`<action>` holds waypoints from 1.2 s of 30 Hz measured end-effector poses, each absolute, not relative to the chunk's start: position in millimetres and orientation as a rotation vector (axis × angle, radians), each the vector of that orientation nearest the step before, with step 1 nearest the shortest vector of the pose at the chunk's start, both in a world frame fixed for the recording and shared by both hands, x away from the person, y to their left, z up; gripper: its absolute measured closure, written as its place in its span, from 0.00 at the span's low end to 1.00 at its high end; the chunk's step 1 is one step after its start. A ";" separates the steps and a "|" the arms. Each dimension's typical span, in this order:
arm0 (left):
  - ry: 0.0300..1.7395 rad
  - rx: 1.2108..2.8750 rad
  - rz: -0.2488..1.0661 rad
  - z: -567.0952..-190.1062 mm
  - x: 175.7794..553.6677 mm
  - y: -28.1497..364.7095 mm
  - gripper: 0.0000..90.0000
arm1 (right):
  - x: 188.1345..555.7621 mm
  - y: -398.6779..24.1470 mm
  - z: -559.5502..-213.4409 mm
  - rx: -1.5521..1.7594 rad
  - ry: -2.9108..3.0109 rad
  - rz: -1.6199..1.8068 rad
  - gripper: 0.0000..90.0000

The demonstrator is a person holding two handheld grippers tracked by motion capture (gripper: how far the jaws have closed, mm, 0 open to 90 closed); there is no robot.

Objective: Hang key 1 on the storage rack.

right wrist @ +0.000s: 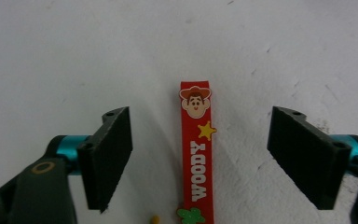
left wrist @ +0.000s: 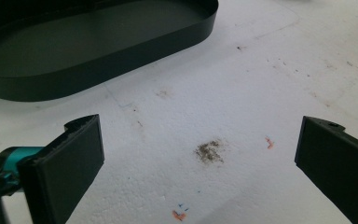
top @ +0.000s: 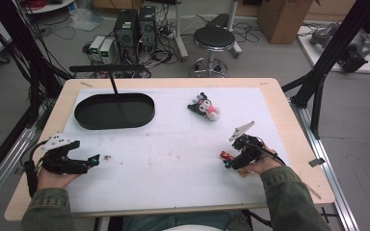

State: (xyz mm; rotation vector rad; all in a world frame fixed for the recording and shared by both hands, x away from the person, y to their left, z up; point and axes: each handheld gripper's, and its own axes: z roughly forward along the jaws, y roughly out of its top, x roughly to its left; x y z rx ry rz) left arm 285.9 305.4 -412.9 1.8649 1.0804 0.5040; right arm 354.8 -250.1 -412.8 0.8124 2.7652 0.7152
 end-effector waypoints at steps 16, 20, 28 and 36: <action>1.083 1.869 0.507 -412.4 284.9 304.6 0.03 | 363.4 -249.0 -420.4 0.884 2.826 0.655 0.65; 1.089 1.869 0.502 -413.0 285.3 304.4 0.03 | 361.1 -248.4 -419.2 0.868 2.832 0.658 0.80; 1.088 1.863 0.498 -412.8 283.1 304.7 0.03 | 356.0 -248.5 -401.9 0.865 2.844 0.769 0.83; 1.097 1.852 0.498 -412.7 281.8 307.7 0.03 | 366.4 -273.7 -380.0 1.020 2.773 1.018 0.83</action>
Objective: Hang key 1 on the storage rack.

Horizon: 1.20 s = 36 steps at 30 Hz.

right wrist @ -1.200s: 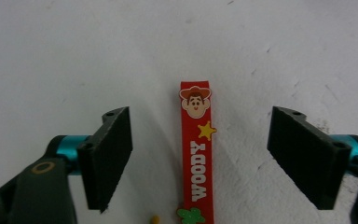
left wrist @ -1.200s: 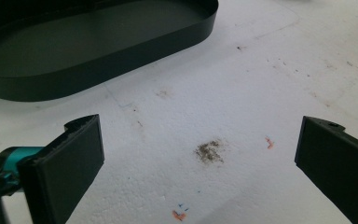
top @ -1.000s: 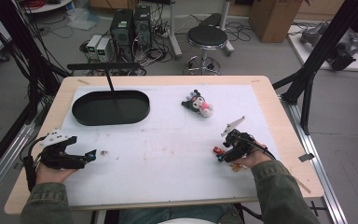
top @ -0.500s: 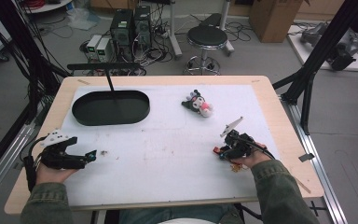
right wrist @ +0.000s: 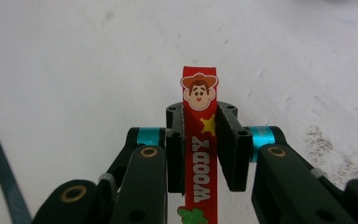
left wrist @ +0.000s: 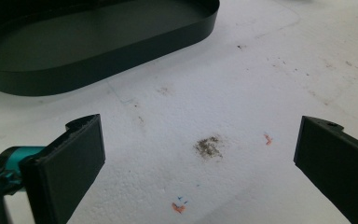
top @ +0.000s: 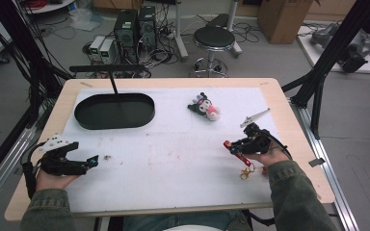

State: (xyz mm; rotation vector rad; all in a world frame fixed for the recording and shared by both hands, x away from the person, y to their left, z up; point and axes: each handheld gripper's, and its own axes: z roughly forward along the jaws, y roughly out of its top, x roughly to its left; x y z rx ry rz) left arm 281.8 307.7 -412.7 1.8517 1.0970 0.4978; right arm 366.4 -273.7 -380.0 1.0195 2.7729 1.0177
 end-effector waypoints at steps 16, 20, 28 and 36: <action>1.089 1.832 0.464 -413.0 282.4 308.1 0.03 | 366.8 -304.7 -326.5 1.103 2.613 1.431 0.83; 1.086 1.832 0.458 -413.2 282.7 308.0 0.03 | 366.1 -303.6 -315.2 1.103 2.586 1.464 0.83; 1.087 1.833 0.454 -413.7 283.3 307.8 0.03 | 365.4 -284.1 -285.8 1.016 2.596 1.482 0.83; 1.088 1.827 0.443 -414.6 284.6 309.8 0.03 | 377.0 -259.9 -272.5 1.031 2.575 1.544 0.83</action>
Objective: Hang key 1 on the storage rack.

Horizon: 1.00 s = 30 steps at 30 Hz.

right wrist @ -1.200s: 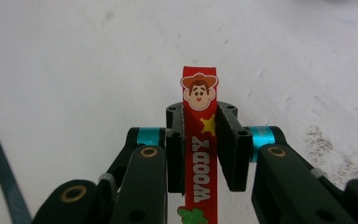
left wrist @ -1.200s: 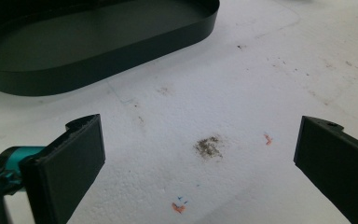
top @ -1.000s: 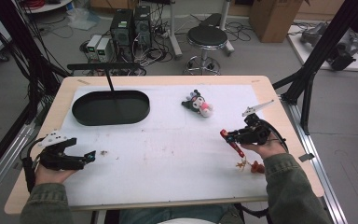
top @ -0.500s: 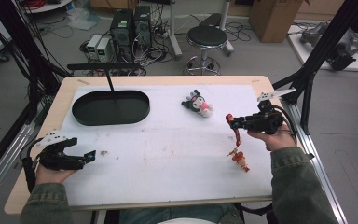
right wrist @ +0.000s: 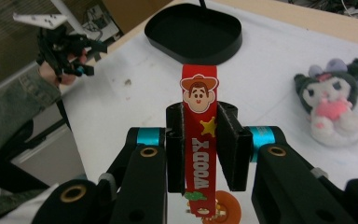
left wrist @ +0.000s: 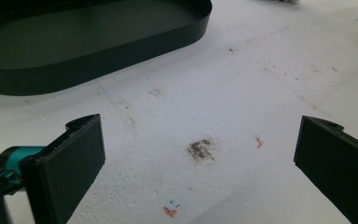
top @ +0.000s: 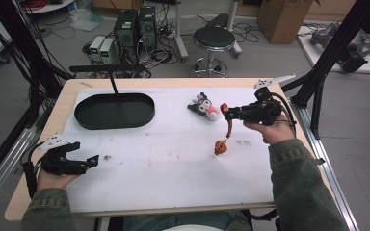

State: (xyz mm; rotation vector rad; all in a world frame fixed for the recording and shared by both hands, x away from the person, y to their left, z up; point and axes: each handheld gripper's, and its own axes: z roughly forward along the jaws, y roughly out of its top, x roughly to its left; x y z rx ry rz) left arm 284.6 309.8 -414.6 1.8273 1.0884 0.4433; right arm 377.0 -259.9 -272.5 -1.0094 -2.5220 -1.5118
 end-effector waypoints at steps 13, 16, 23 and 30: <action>1.087 1.814 0.435 -414.4 284.9 311.8 0.03 | 401.5 -213.1 -251.6 -1.067 -2.469 -1.470 0.83; 1.086 1.811 0.437 -414.3 284.9 312.0 0.03 | 406.1 -202.6 -248.7 -1.083 -2.466 -1.453 0.83; 1.085 1.809 0.435 -414.3 284.9 312.4 0.03 | 418.8 -179.2 -244.0 -1.064 -2.476 -1.438 0.83; 1.083 1.797 0.434 -413.7 284.8 313.7 0.03 | 426.2 -159.2 -238.1 -1.056 -2.494 -1.423 0.83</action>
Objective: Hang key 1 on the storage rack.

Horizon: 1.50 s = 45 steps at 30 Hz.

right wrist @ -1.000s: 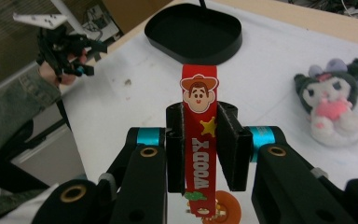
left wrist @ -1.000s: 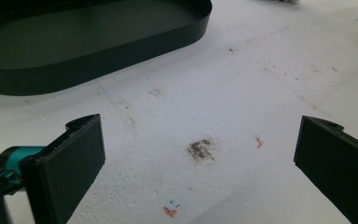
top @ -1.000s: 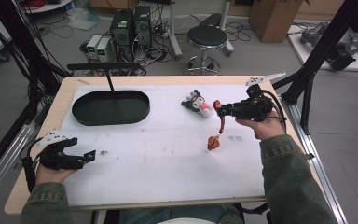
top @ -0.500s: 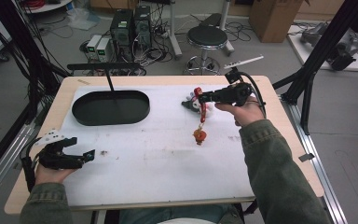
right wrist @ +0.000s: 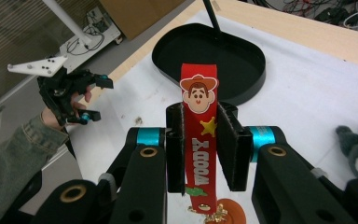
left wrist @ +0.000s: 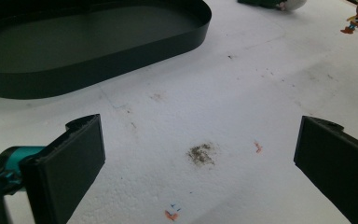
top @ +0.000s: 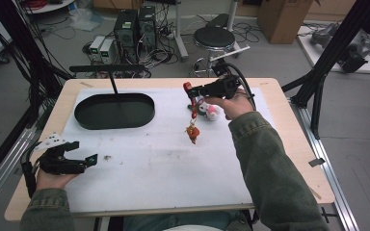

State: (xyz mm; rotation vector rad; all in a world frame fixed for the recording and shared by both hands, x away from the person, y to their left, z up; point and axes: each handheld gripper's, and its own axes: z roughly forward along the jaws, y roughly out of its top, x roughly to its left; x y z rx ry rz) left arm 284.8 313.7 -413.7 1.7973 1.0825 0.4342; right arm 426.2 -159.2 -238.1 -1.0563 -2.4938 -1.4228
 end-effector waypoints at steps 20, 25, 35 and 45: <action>1.070 1.763 0.422 -412.9 286.1 316.8 0.03 | 462.6 -84.2 -218.3 -1.094 -2.499 -1.408 0.83; 1.065 1.764 0.422 -412.6 285.9 316.6 0.03 | 473.1 -62.7 -215.7 -1.102 -2.506 -1.396 0.83; 1.070 1.734 0.417 -411.9 286.3 320.0 0.03 | 499.5 -15.8 -215.0 -1.156 -2.522 -1.358 0.83; 1.073 1.731 0.421 -412.0 283.5 324.1 0.03 | 520.9 17.5 -208.3 -1.185 -2.514 -1.382 0.83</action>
